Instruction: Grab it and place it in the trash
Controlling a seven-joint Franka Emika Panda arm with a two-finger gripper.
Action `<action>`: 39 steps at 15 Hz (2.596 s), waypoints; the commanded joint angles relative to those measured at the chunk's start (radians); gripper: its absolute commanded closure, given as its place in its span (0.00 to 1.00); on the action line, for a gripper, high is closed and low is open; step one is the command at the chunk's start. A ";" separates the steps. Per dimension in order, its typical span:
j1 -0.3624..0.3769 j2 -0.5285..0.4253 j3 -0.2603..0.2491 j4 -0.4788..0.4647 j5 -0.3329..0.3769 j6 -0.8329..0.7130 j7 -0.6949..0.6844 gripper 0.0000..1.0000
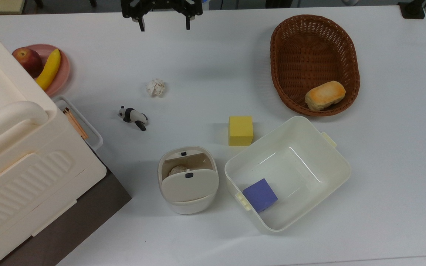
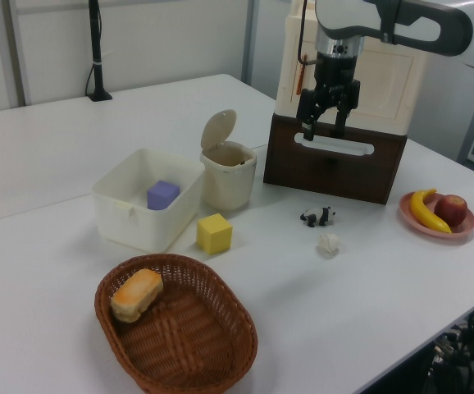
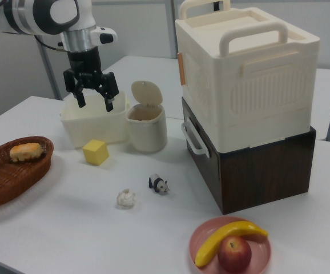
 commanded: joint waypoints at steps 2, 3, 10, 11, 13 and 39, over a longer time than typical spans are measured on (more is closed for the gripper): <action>-0.015 -0.014 -0.006 -0.017 0.018 0.010 -0.028 0.00; -0.017 -0.014 -0.006 -0.017 0.018 0.010 -0.028 0.00; -0.011 -0.005 -0.004 -0.020 0.012 0.012 -0.029 0.00; -0.009 -0.005 -0.004 -0.020 0.010 0.012 -0.029 0.00; -0.009 -0.005 -0.004 -0.020 0.010 0.010 -0.038 0.00; -0.038 0.123 -0.004 -0.363 -0.164 0.337 -0.206 0.18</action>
